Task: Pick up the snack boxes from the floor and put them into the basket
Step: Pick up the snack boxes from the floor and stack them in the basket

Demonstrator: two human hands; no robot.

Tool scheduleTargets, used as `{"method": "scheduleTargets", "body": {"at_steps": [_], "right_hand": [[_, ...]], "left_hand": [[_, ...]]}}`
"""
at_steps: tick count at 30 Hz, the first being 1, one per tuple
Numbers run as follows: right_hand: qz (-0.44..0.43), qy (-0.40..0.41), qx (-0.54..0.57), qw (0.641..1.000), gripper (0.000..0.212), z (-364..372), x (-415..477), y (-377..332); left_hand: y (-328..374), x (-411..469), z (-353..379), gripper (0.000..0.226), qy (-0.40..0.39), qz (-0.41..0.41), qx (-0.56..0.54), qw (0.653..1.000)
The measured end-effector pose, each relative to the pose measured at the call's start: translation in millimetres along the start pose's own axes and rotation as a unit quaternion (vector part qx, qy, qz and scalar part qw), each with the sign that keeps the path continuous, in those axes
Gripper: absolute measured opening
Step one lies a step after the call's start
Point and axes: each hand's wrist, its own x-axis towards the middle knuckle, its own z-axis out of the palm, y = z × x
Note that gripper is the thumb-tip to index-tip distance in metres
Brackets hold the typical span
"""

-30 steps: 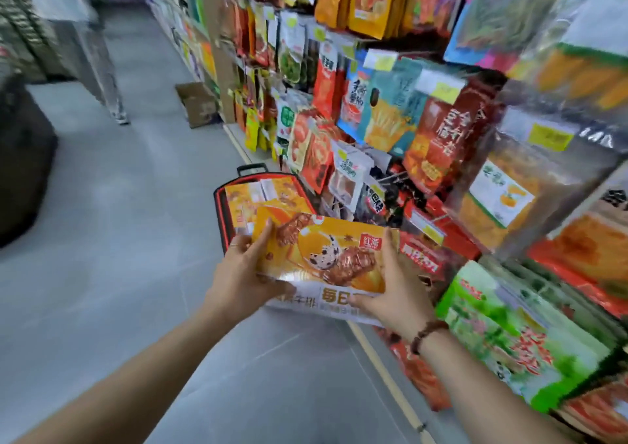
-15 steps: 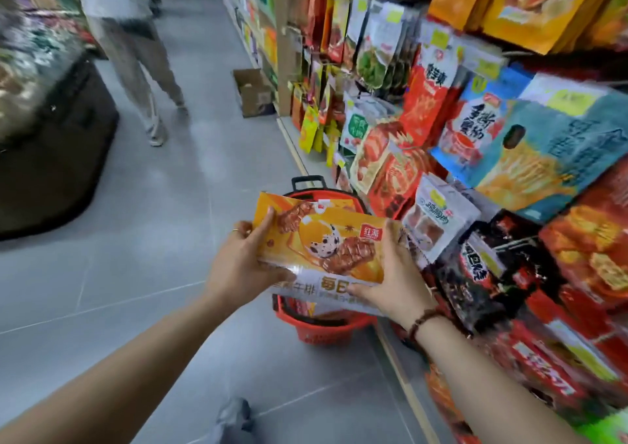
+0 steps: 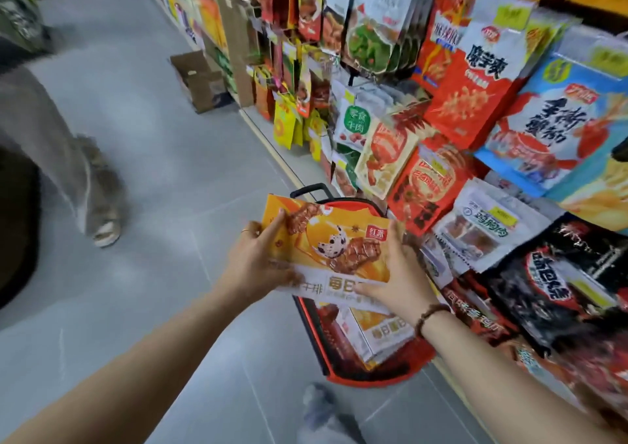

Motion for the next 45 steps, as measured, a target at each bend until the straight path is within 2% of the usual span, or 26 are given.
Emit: {"method": "scheduleTargets", "body": {"at_steps": [9, 17, 24, 30, 33, 37, 42, 45], "right_hand": [[0.083, -0.006, 0.061, 0.995, 0.125, 22.1, 117.9, 15.2], [0.194, -0.002, 0.084, 0.977, 0.118, 25.5, 178.4, 48.4], [0.340, 0.023, 0.118, 0.933, 0.118, 54.9, 223.3, 86.9], [0.436, -0.027, 0.093, 0.895, 0.117, 87.7, 253.0, 130.0], [0.459, -0.048, 0.130, 0.877, 0.113, 98.8, 264.1, 155.5], [0.451, -0.011, 0.204, 0.869, 0.111, 96.1, 267.8, 176.6], [0.471, -0.019, 0.189, 0.861, 0.098, 98.3, 266.3, 175.8], [0.464, -0.013, 0.127, 0.876, 0.088, 98.0, 265.9, 162.1]], "left_hand": [[-21.7, 142.8, 27.6, 0.099, -0.106, 0.007, 0.020, 0.994], [-15.7, 262.0, 81.9, 0.102, -0.225, 0.096, 0.050, 0.968], [-9.5, 362.9, 162.0, 0.106, -0.335, 0.200, 0.073, 0.918], [-7.9, 418.5, 239.6, 0.107, -0.429, 0.241, 0.128, 0.861], [-1.9, 436.4, 267.6, 0.105, -0.431, 0.278, 0.161, 0.843], [6.6, 443.7, 287.8, 0.099, -0.415, 0.328, 0.147, 0.836], [3.5, 435.4, 296.7, 0.100, -0.413, 0.312, 0.161, 0.841], [3.0, 432.8, 288.3, 0.096, -0.421, 0.311, 0.159, 0.837]]}}
